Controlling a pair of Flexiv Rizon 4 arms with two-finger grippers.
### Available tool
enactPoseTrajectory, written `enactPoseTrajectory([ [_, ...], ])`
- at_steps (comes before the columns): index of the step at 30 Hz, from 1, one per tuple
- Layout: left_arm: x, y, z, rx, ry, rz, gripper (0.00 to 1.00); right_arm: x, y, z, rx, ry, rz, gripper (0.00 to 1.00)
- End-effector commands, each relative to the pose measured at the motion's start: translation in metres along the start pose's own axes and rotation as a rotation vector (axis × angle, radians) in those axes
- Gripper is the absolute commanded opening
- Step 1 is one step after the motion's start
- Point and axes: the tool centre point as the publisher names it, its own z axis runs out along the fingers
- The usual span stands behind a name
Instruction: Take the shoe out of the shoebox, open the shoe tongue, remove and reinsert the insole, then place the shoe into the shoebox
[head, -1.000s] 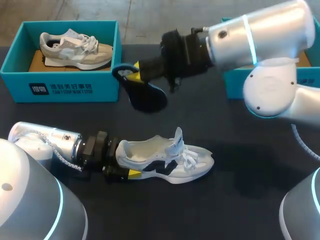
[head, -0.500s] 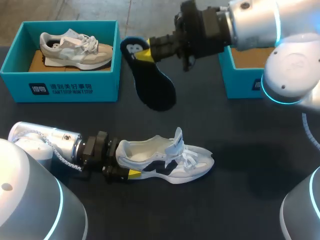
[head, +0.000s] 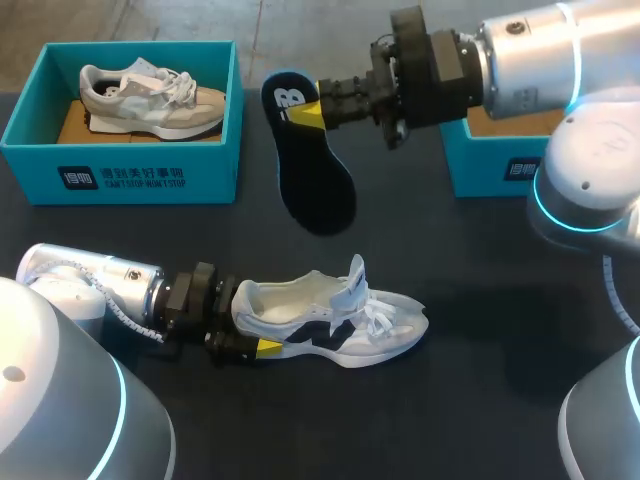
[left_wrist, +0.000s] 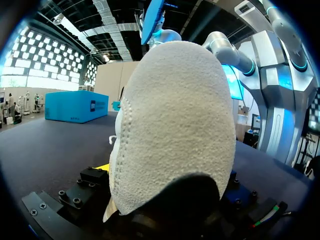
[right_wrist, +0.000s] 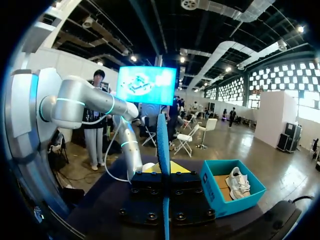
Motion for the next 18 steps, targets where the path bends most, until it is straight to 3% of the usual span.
enactPoseTrajectory([
  [1,0.000,0.002,0.000,0.001,0.000,0.000,0.00,0.000,0.000,0.001,-0.001,-0.001,0.000,0.00],
  [4,0.000,0.002,0.000,0.001,0.000,0.000,0.00,-0.001,0.011,-0.010,-0.025,-0.004,0.014,0.00],
  [7,0.000,0.002,0.000,0.001,0.000,0.000,0.00,0.000,0.034,-0.037,-0.099,-0.024,0.049,0.00],
  [12,0.000,0.002,0.000,0.001,0.000,0.000,0.00,0.009,0.060,-0.057,-0.112,-0.043,0.057,0.00],
  [18,0.000,0.002,0.000,0.001,0.000,0.000,0.00,0.022,0.079,-0.071,-0.097,-0.026,0.114,0.00],
])
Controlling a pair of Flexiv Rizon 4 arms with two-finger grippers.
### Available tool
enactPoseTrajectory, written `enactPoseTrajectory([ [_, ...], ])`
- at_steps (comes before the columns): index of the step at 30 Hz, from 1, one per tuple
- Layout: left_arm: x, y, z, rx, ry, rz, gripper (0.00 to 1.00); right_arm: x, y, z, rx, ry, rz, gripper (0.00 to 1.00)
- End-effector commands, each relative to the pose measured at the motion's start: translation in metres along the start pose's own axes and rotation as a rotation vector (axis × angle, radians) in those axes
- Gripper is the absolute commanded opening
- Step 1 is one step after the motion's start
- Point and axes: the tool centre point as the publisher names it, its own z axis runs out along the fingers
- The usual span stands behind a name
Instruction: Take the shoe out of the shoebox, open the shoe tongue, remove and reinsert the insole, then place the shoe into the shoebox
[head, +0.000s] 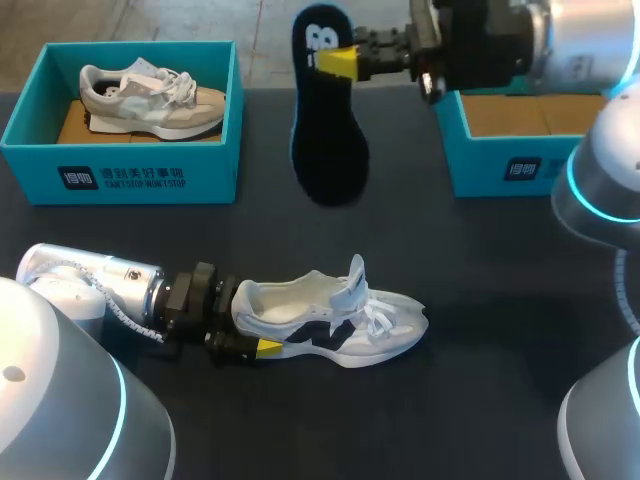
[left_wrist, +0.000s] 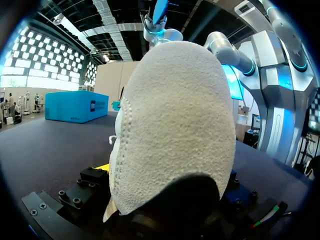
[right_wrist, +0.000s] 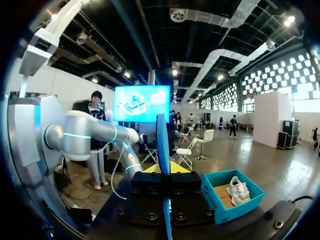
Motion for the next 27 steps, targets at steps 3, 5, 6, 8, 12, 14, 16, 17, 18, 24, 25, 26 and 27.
enactPoseTrajectory([
  [3,0.000,0.002,0.000,0.001,0.000,0.000,0.00,0.018,0.018,-0.028,0.043,0.015,0.067,0.00],
  [5,0.000,0.002,0.000,0.001,0.000,0.000,0.00,0.021,0.023,-0.033,0.046,0.026,0.087,0.00],
  [6,0.000,0.002,0.000,0.001,0.000,0.000,0.00,0.023,0.026,-0.035,0.044,0.029,0.098,0.00],
  [8,0.000,0.002,0.000,0.001,0.000,0.000,0.00,0.028,0.031,-0.042,0.048,0.033,0.113,0.00],
  [12,0.000,0.002,0.000,0.001,0.000,0.000,0.00,0.042,0.044,-0.058,0.097,0.049,0.157,0.00],
  [14,0.000,0.002,0.000,0.001,0.000,0.000,0.00,0.046,0.051,-0.065,0.107,0.039,0.154,0.00],
  [16,0.000,0.002,0.000,0.001,0.000,0.000,0.00,0.046,0.051,-0.065,0.107,0.039,0.154,0.00],
  [17,0.000,0.002,0.000,0.001,0.000,0.000,0.00,0.046,0.051,-0.065,0.107,0.039,0.154,0.00],
  [18,0.000,0.002,0.000,0.001,0.000,0.000,0.00,0.046,0.051,-0.065,0.107,0.039,0.154,0.00],
  [24,0.000,0.002,0.000,0.001,0.000,0.000,0.00,0.046,0.051,-0.065,0.107,0.039,0.154,0.00],
  [25,0.000,0.002,0.000,0.001,0.000,0.000,0.00,0.046,0.051,-0.065,0.107,0.039,0.154,0.00],
  [26,0.000,0.002,0.000,0.001,0.000,0.000,0.00,0.046,0.051,-0.065,0.107,0.039,0.154,0.00],
  [27,0.000,0.002,0.000,0.001,0.000,0.000,0.00,0.046,0.051,-0.065,0.107,0.039,0.154,0.00],
])
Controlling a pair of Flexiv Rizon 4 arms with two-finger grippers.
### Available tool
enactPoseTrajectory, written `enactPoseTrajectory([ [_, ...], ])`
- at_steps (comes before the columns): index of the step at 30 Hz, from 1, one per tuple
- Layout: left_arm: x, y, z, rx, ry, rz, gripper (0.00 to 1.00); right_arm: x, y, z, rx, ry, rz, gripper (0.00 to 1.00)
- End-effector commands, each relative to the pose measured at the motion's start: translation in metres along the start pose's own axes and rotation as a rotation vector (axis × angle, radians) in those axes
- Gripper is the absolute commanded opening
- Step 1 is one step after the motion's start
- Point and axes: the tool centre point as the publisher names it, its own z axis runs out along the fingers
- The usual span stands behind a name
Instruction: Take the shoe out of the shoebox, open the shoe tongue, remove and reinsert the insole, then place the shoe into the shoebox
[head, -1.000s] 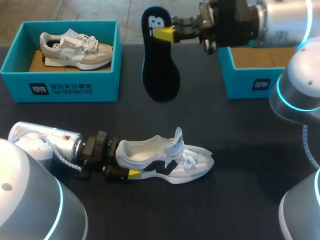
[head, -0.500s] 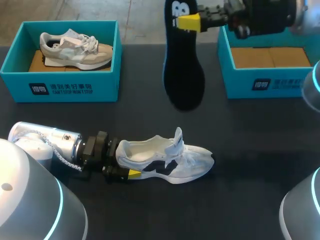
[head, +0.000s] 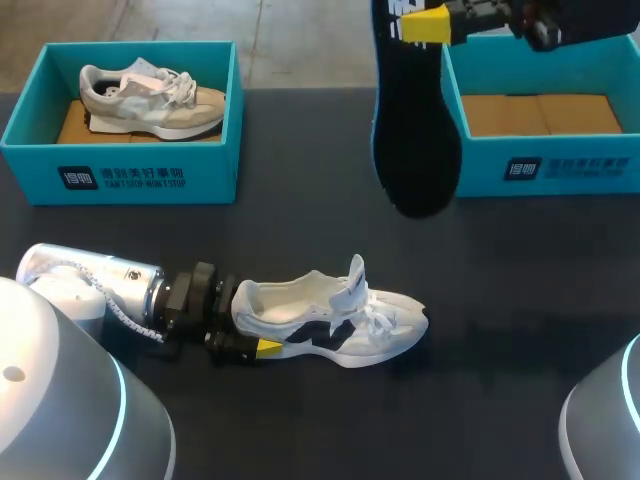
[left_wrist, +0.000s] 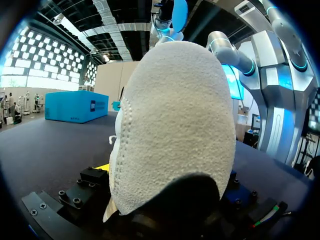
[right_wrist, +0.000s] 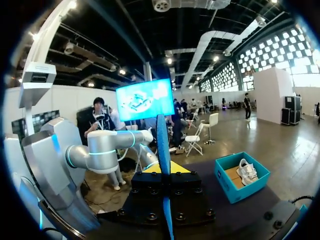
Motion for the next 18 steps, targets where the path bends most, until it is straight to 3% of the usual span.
enactPoseTrajectory([
  [1,0.000,0.002,0.000,0.001,0.000,0.000,0.00,-0.001,-0.001,0.002,0.000,0.000,0.001,0.00],
  [4,0.000,0.002,0.000,0.001,0.000,0.000,0.00,0.006,0.004,-0.010,-0.042,-0.029,-0.002,0.00],
  [9,0.000,0.002,0.000,0.001,0.000,0.000,0.00,0.025,-0.004,-0.031,-0.034,-0.095,0.054,0.00],
  [18,0.000,0.002,0.000,0.001,0.000,0.000,0.00,0.047,-0.023,-0.050,-0.042,-0.063,0.215,0.00],
])
